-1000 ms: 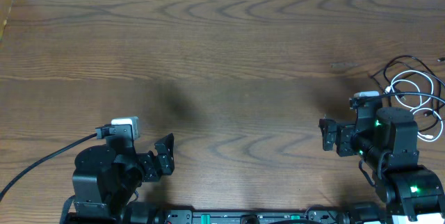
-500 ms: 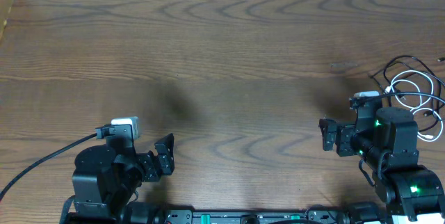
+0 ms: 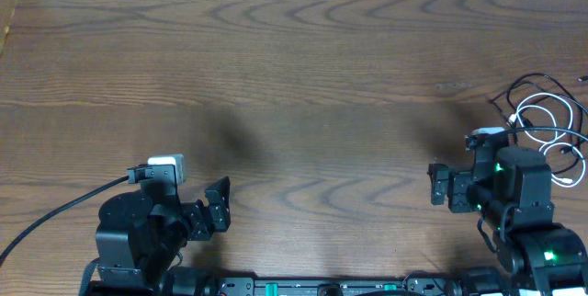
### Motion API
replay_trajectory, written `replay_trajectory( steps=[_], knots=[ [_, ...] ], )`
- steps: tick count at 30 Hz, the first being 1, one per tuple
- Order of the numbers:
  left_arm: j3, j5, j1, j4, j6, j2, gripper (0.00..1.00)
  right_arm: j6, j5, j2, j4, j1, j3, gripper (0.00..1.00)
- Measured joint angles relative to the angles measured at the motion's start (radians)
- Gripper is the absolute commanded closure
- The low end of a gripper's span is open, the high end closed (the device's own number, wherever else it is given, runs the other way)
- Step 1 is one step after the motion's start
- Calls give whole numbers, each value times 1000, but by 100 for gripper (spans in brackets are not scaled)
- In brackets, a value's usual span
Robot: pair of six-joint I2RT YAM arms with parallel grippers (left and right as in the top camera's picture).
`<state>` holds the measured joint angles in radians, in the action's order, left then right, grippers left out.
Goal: Untangle cables
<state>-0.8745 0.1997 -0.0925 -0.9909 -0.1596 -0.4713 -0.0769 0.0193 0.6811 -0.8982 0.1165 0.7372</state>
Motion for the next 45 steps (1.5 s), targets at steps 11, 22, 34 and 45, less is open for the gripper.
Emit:
replay_trajectory(
  steps=[11, 22, 34, 45],
  knots=[
    [0, 0, 0, 0, 0, 0, 5, 11, 0, -246, 286, 0, -172, 1],
    [0, -3, 0, 0, 0, 0, 5, 14, 86, -491, 712, 0, -480, 1],
    [0, -3, 0, 0, 0, 0, 5, 14, 97, -654, 1102, 0, -684, 1],
    [0, -3, 0, 0, 0, 0, 4, 19, 57, -671, 1040, 0, -728, 1]
  ],
)
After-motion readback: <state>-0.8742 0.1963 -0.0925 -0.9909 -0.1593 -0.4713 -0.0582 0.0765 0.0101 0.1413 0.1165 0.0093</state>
